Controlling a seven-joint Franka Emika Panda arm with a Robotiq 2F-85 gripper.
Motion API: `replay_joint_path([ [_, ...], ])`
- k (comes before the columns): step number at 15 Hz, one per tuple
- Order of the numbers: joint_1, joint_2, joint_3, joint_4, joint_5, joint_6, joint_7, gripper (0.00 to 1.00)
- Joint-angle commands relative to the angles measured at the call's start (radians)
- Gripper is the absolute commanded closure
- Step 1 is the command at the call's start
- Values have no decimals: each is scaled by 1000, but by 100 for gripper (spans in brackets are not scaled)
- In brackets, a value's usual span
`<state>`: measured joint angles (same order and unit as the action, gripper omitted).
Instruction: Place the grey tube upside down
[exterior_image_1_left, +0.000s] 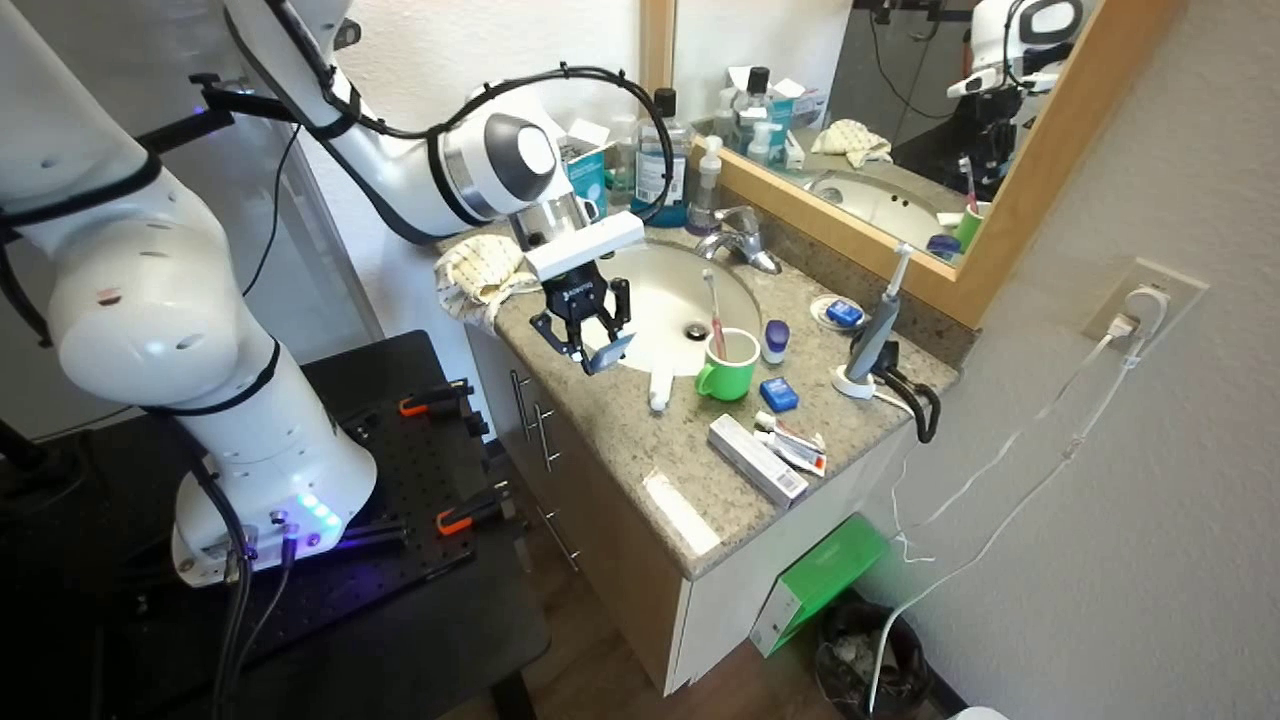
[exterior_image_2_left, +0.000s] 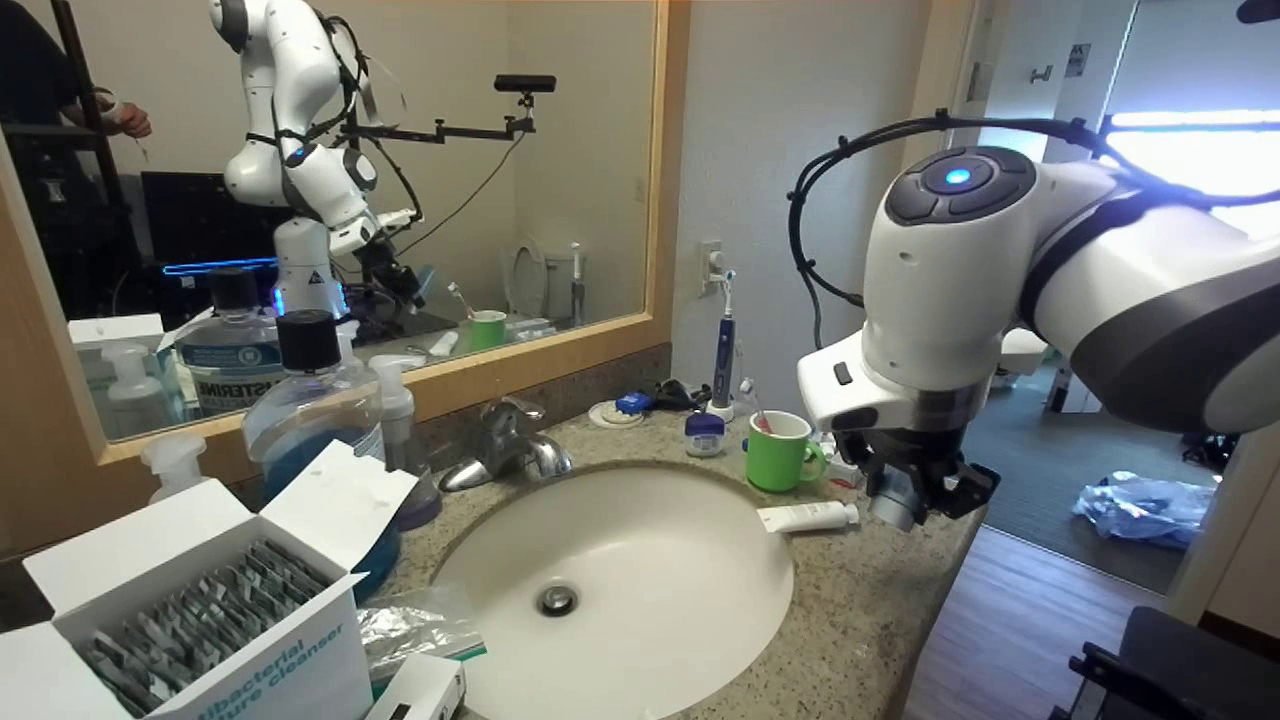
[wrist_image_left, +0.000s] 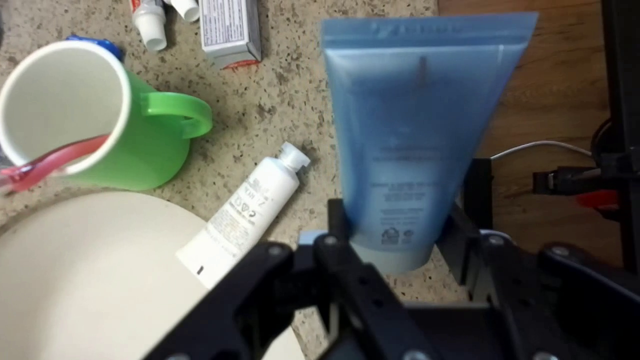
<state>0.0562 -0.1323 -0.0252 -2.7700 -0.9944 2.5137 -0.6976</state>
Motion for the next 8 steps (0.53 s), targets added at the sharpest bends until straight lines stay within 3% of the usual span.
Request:
replay_joint_path([
  [1,39,17,82,25,-8,-136,104,77],
  [8,68,175,138,116,-45,-235,202,77],
])
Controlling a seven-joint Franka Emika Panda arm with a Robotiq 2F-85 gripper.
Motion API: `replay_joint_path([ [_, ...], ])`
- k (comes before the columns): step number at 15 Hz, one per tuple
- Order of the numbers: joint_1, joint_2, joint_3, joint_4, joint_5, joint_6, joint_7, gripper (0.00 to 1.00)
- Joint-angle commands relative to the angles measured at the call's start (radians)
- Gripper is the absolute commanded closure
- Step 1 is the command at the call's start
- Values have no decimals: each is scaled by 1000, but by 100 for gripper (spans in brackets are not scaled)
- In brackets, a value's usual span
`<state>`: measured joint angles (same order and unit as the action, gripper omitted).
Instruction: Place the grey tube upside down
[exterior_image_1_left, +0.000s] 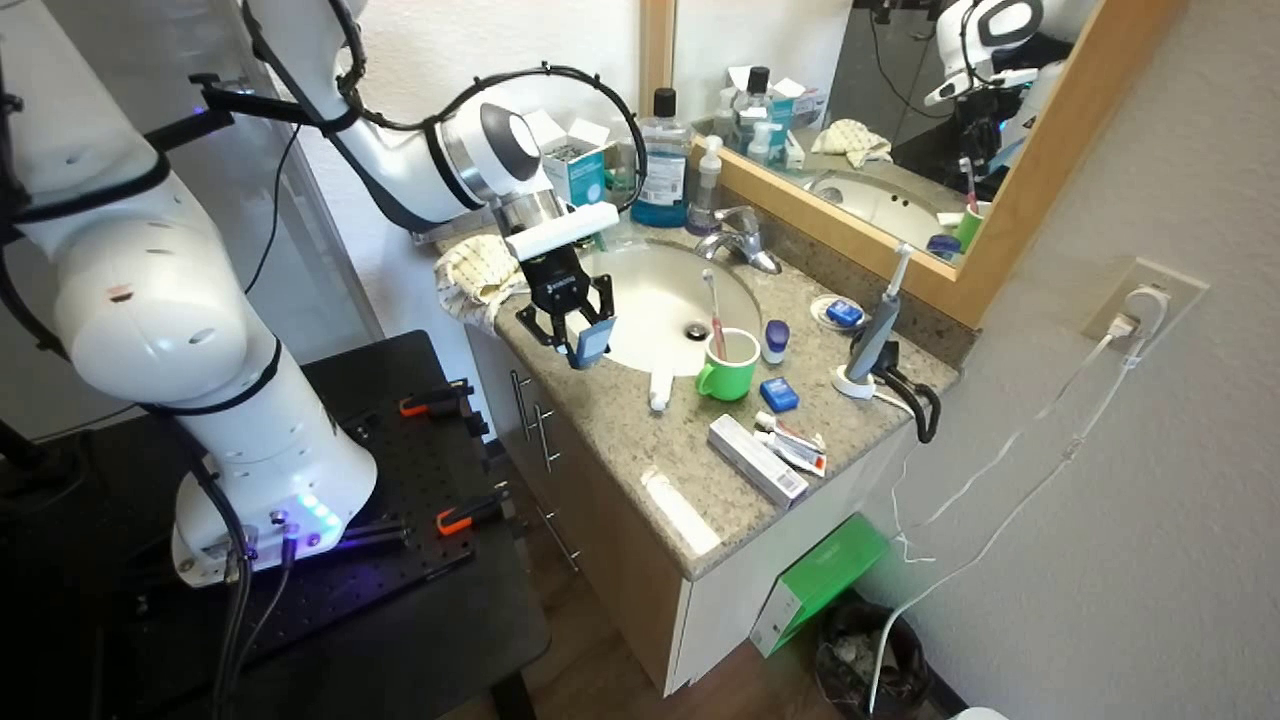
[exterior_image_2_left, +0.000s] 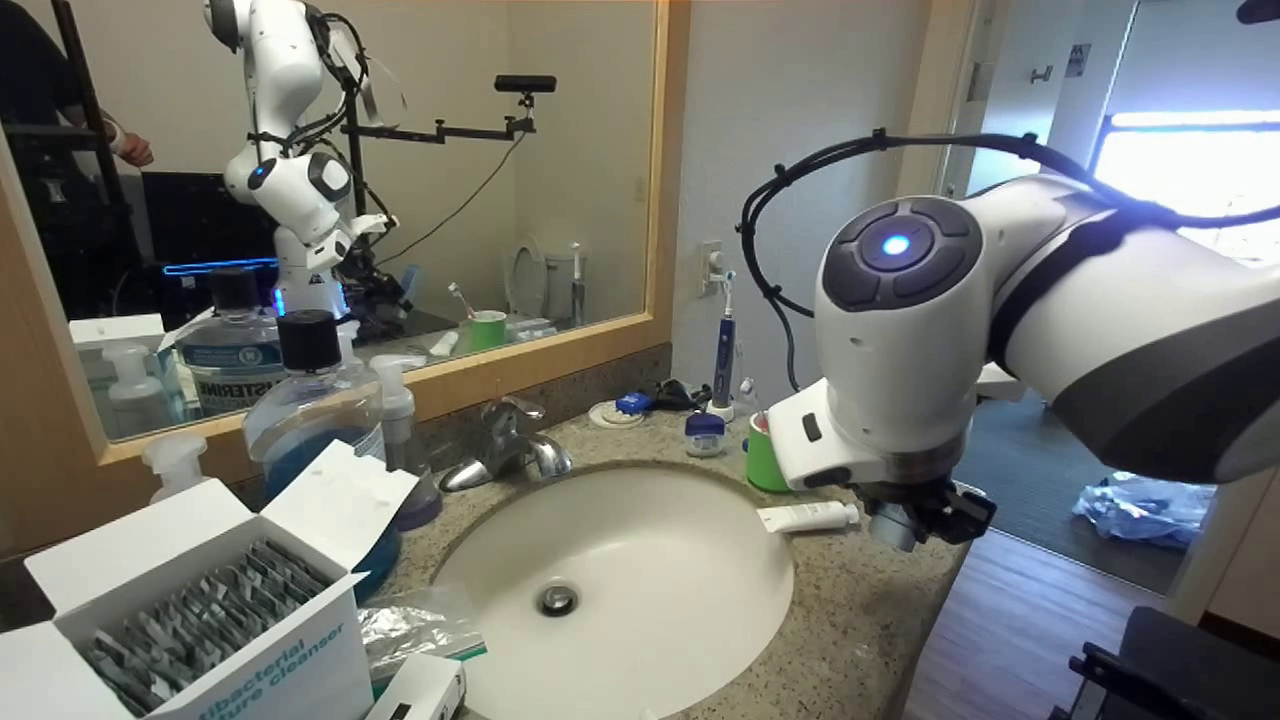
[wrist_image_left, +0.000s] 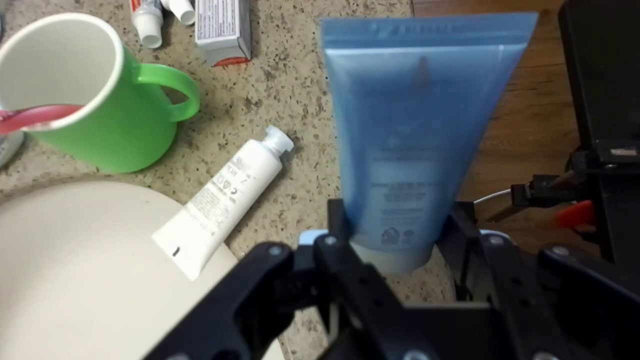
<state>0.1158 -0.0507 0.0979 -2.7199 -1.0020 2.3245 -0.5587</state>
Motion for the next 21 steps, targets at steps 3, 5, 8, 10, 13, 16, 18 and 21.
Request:
replay_joint_path([
  [3,14,172,22,116,-72,-83,127,77],
  [5,26,216,31,147,-103,-139,198,77],
  [8,46,243,52,159,-122,-197,269,77],
  [10,53,261,64,164,-118,-218,289,77],
  [13,65,290,73,179,-113,-274,305,77],
  [16,69,310,79,195,-110,-333,314,77],
  [18,52,299,79,179,-102,-298,284,52],
  [21,53,312,81,190,-103,-308,288,52],
])
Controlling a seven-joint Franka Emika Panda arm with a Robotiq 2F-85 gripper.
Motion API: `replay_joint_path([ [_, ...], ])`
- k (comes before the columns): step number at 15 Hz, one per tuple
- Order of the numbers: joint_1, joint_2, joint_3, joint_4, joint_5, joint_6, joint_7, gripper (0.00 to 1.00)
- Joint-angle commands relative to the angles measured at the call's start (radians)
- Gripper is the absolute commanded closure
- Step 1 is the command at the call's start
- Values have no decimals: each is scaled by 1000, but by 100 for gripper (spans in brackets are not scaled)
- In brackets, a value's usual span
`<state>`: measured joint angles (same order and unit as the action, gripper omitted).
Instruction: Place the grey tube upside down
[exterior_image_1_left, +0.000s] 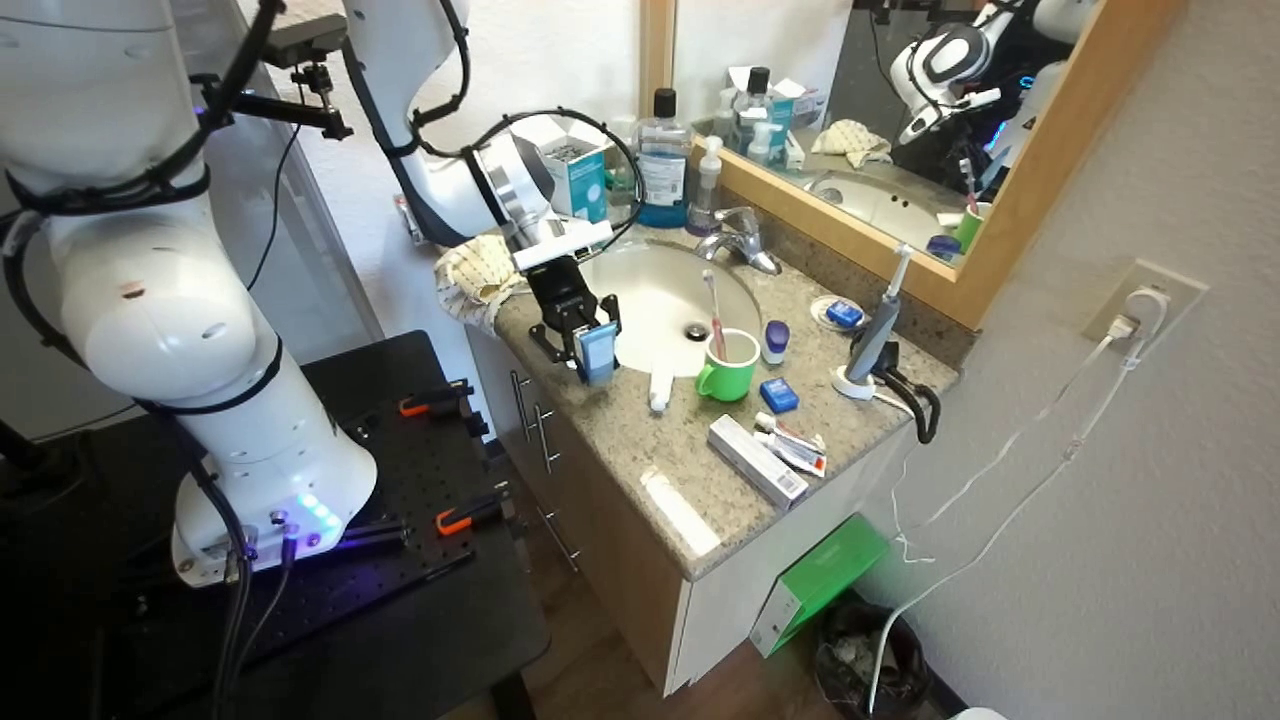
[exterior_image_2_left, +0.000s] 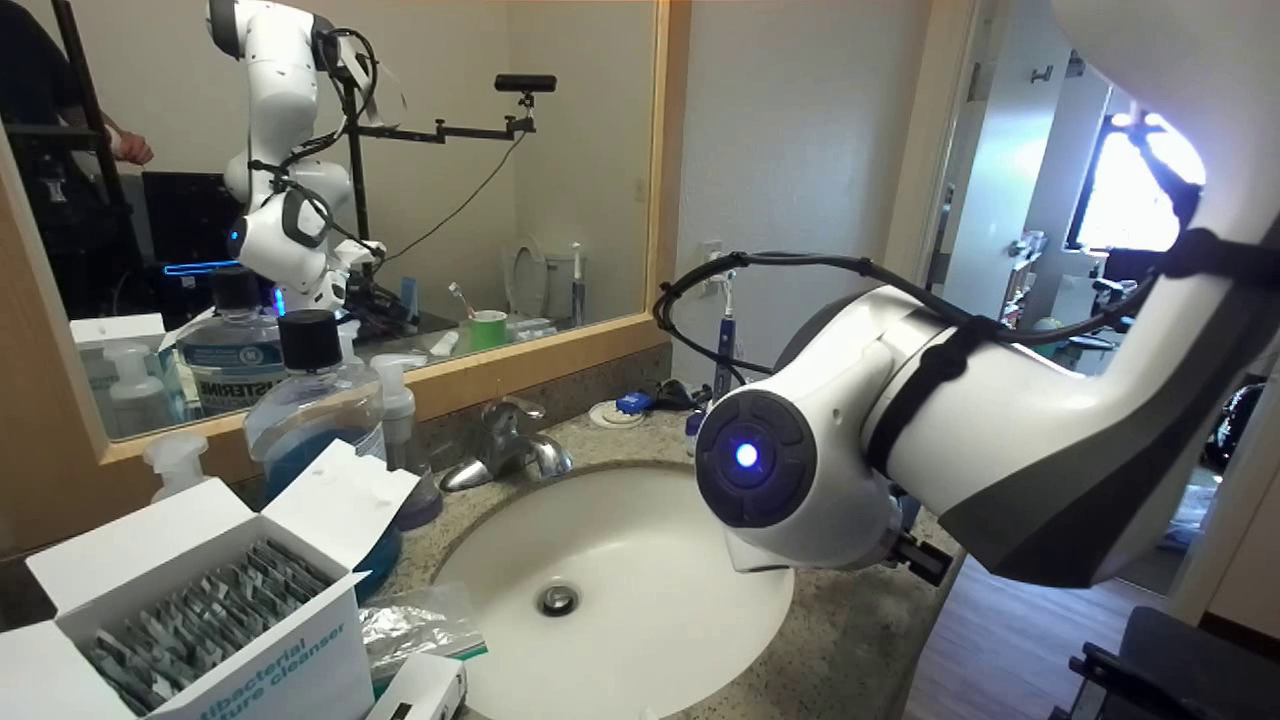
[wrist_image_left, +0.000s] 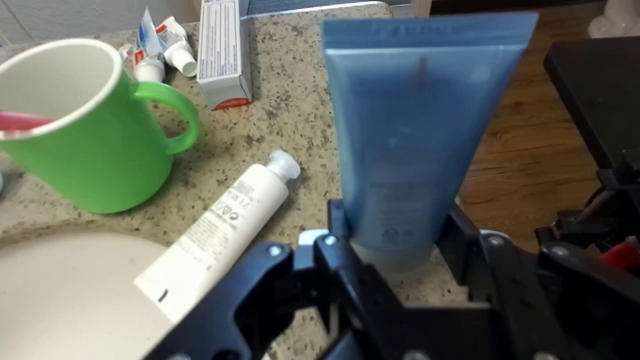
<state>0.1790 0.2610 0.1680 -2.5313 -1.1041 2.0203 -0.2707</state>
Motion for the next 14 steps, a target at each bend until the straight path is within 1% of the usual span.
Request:
replay_joint_path([
  [1,-10,2,11,2,0,-4,0,52],
  [2,-10,2,11,2,0,-4,0,77],
  [7,-7,36,8,16,-12,-11,25,77],
  [14,-4,53,7,24,-21,-13,47,77],
])
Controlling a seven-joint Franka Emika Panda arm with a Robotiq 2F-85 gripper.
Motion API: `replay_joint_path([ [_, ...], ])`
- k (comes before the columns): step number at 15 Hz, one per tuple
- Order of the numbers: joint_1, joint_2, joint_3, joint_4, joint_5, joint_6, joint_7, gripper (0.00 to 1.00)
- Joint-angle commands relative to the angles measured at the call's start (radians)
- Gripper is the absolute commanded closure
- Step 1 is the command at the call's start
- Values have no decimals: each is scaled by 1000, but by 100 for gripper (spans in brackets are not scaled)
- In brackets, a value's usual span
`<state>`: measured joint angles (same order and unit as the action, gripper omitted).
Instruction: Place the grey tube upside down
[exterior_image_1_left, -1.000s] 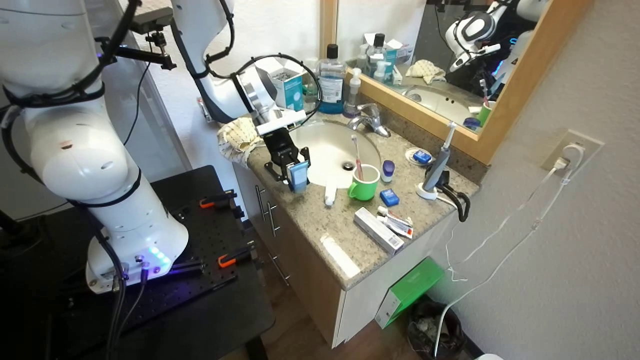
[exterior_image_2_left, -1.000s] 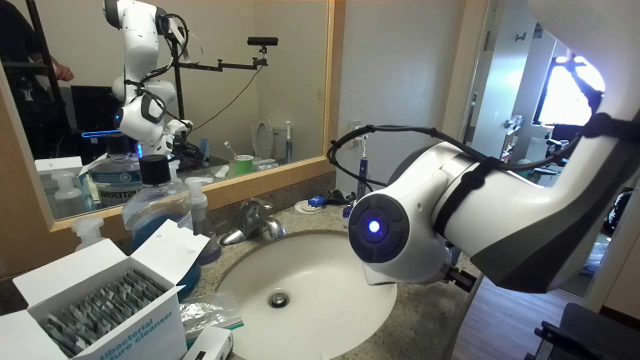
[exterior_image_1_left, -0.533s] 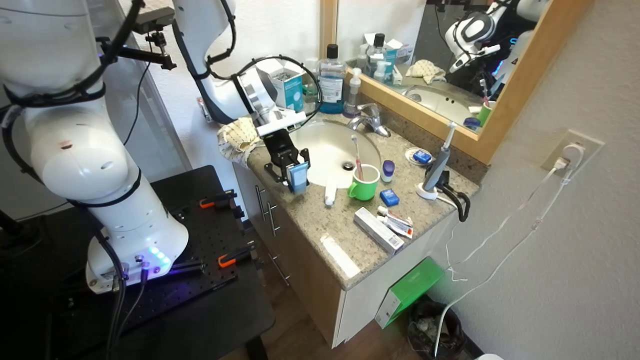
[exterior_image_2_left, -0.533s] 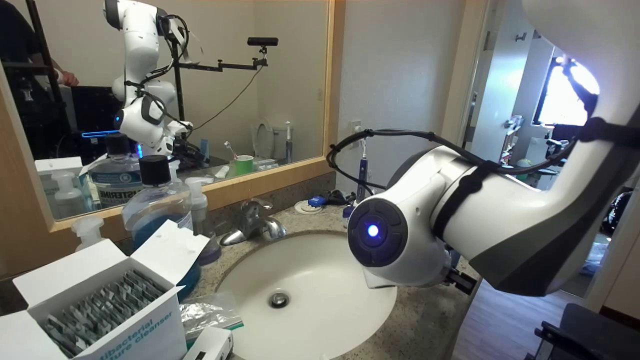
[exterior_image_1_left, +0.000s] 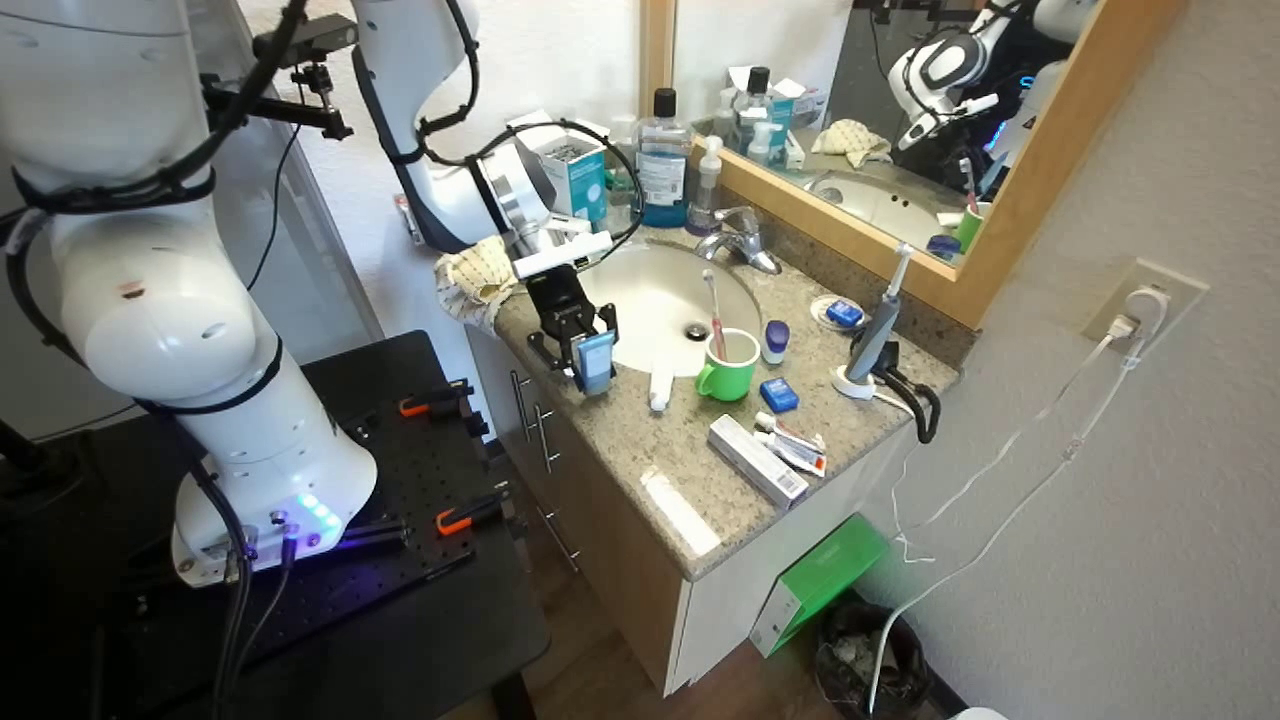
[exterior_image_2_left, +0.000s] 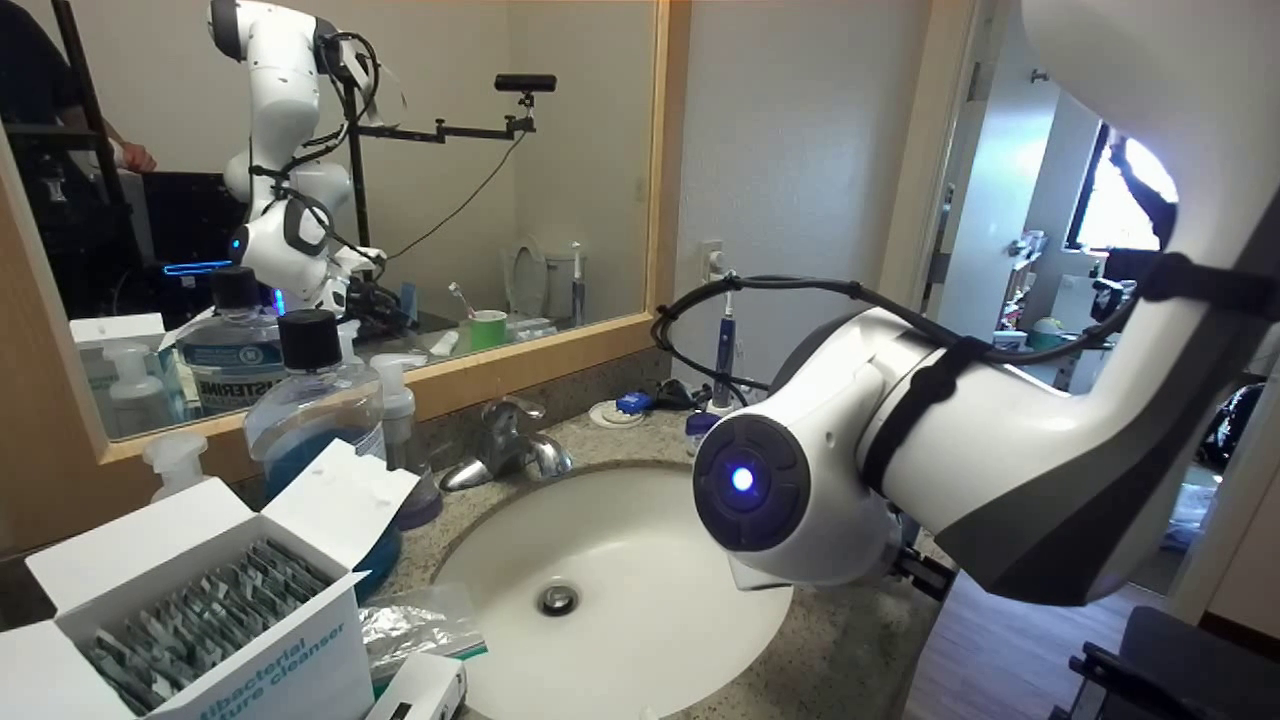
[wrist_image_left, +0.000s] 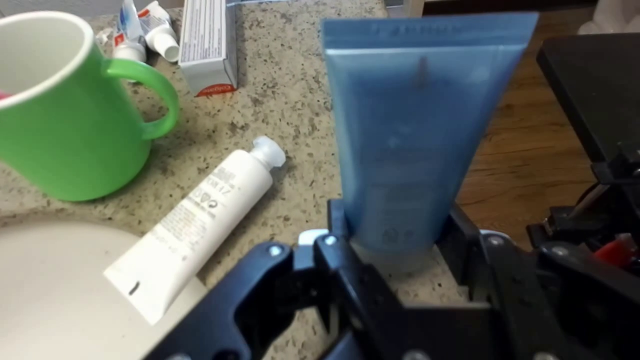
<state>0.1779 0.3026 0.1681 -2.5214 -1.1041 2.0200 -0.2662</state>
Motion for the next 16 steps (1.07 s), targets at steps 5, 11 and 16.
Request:
replay_joint_path([
  [5,1,25,7,26,-24,-25,51,77],
  [11,-10,21,11,17,-10,-5,36,52],
  [16,-6,21,13,13,-8,-14,47,77],
])
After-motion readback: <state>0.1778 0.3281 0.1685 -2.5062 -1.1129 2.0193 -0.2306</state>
